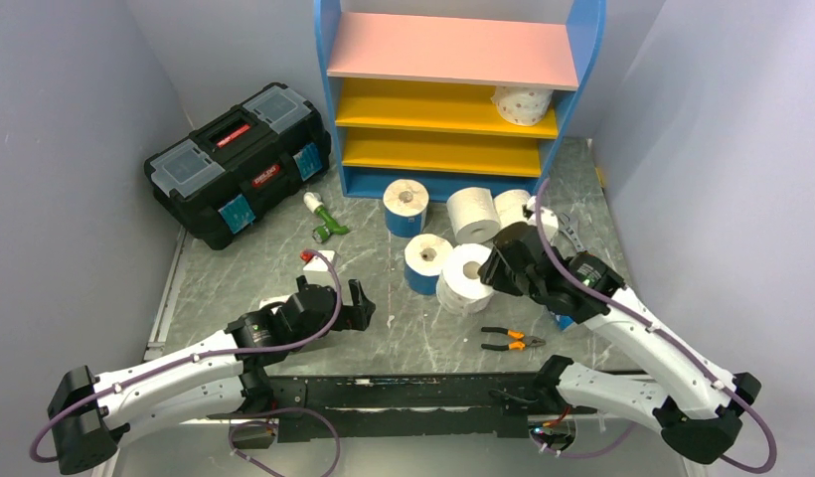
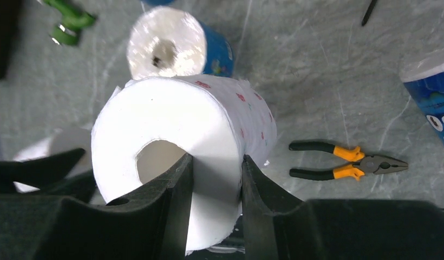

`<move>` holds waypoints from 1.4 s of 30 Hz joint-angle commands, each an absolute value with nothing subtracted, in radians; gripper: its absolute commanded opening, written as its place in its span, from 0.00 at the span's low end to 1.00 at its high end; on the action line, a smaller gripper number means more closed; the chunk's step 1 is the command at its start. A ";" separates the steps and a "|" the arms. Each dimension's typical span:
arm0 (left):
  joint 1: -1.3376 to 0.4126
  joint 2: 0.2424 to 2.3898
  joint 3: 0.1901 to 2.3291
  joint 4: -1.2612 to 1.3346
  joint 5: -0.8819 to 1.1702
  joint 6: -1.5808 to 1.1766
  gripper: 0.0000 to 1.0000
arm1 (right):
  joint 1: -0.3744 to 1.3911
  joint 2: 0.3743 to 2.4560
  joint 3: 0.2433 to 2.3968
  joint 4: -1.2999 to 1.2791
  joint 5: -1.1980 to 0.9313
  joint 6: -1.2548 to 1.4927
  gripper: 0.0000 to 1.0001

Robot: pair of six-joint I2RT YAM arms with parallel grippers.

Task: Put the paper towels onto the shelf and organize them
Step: Pick up the paper towel from the center of the board.

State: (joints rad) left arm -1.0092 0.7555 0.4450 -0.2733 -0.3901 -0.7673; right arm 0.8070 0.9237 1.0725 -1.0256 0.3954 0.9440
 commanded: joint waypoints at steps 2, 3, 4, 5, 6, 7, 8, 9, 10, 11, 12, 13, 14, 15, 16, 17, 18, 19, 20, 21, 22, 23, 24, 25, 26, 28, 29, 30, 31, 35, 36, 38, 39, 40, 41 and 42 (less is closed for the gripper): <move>-1.008 0.759 0.465 -0.231 -0.387 -0.755 0.99 | 0.789 0.983 1.289 -1.136 0.528 1.151 0.00; -1.008 0.760 0.470 -0.232 -0.387 -0.752 0.99 | 0.785 1.014 1.337 -1.191 0.566 1.220 0.00; -1.008 0.763 0.475 -0.231 -0.387 -0.749 0.99 | 0.780 1.045 1.381 -1.231 0.591 1.268 0.00; -1.008 0.764 0.481 -0.229 -0.386 -0.744 0.99 | 0.776 1.071 1.428 -1.276 0.623 1.315 0.00; -1.008 0.767 0.489 -0.225 -0.384 -0.738 0.99 | 0.772 1.094 1.465 -1.315 0.655 1.369 0.00; -1.007 0.768 0.498 -0.221 -0.384 -0.732 0.99 | 0.764 1.106 1.493 -1.318 0.676 1.396 0.00; -1.007 0.771 0.509 -0.219 -0.384 -0.724 0.99 | 0.747 1.108 1.513 -1.296 0.685 1.394 0.00; -1.006 0.777 0.521 -0.217 -0.386 -0.717 0.99 | 0.729 1.105 1.527 -1.261 0.686 1.385 0.00; -1.006 0.783 0.535 -0.218 -0.388 -0.708 0.99 | 0.705 1.103 1.540 -1.212 0.680 1.376 0.00; -1.006 0.790 0.548 -0.220 -0.390 -0.699 0.99 | 0.681 1.104 1.554 -1.190 0.675 1.376 0.00; -1.006 0.799 0.565 -0.222 -0.391 -0.691 0.99 | 0.652 1.112 1.573 -1.161 0.659 1.374 0.00; -1.006 0.807 0.580 -0.226 -0.392 -0.683 0.99 | 0.624 1.129 1.600 -1.144 0.642 1.368 0.00; -1.005 0.815 0.594 -0.231 -0.392 -0.677 0.99 | 0.593 1.154 1.633 -1.141 0.622 1.365 0.00; -1.004 0.822 0.608 -0.233 -0.390 -0.672 0.99 | 0.562 1.183 1.670 -1.143 0.598 1.365 0.00; -1.003 0.829 0.620 -0.236 -0.386 -0.668 0.99 | 0.535 1.211 1.699 -1.136 0.570 1.359 0.00; -1.003 0.836 0.627 -0.237 -0.383 -0.666 0.99 | 0.512 1.239 1.725 -1.129 0.546 1.358 0.00; -1.003 0.841 0.632 -0.239 -0.379 -0.665 0.99 | 0.488 1.263 1.742 -1.117 0.518 1.355 0.00; -1.002 0.843 0.634 -0.240 -0.374 -0.665 0.99 | 0.463 1.285 1.753 -1.097 0.482 1.348 0.00; -1.002 0.842 0.634 -0.241 -0.369 -0.664 0.99 | 0.439 1.306 1.766 -1.084 0.452 1.343 0.00; -1.002 0.839 0.632 -0.243 -0.366 -0.667 0.99 | 0.423 1.330 1.781 -1.075 0.431 1.345 0.00; -1.002 0.832 0.627 -0.246 -0.366 -0.672 0.99 | 0.408 1.351 1.798 -1.069 0.418 1.345 0.00; -1.002 0.825 0.620 -0.249 -0.365 -0.679 0.99 | 0.402 1.371 1.816 -1.066 0.408 1.348 0.00; -1.002 0.817 0.613 -0.250 -0.365 -0.685 0.99 | 0.395 1.391 1.834 -1.062 0.400 1.348 0.00; -1.003 0.808 0.604 -0.254 -0.364 -0.694 0.99 | 0.394 1.407 1.852 -1.058 0.395 1.348 0.00; -1.002 0.799 0.597 -0.255 -0.362 -0.701 0.99 | 0.393 1.421 1.865 -1.054 0.396 1.349 0.00; -1.002 0.783 0.582 -0.256 -0.362 -0.710 0.99 | 0.392 1.444 1.895 -1.045 0.398 1.350 0.00; -1.002 0.776 0.576 -0.257 -0.362 -0.713 0.99 | 0.391 1.458 1.913 -1.046 0.402 1.345 0.00; -1.002 0.771 0.571 -0.257 -0.361 -0.716 0.99 | 0.392 1.477 1.938 -1.051 0.405 1.338 0.00; -1.002 0.765 0.567 -0.257 -0.362 -0.716 0.99 | 0.393 1.490 1.961 -1.057 0.406 1.334 0.00; -1.002 0.759 0.566 -0.258 -0.365 -0.711 0.99 | 0.393 1.543 2.042 -1.093 0.419 1.328 0.00; -1.002 0.762 0.567 -0.258 -0.366 -0.711 0.99 | 0.393 1.552 2.055 -1.097 0.421 1.330 0.00; -1.002 0.769 0.572 -0.257 -0.364 -0.706 0.99 | 0.393 1.571 2.071 -1.098 0.423 1.329 0.00; -1.002 0.771 0.573 -0.257 -0.362 -0.705 0.99 | 0.393 1.580 2.079 -1.100 0.425 1.328 0.00; -1.002 0.776 0.576 -0.258 -0.361 -0.704 0.99 | 0.393 1.589 2.086 -1.102 0.428 1.325 0.00; -1.002 0.780 0.578 -0.260 -0.360 -0.703 0.99 | 0.393 1.599 2.101 -1.105 0.433 1.324 0.00; -1.002 0.782 0.580 -0.263 -0.359 -0.703 0.99 | 0.393 1.609 2.113 -1.110 0.438 1.321 0.00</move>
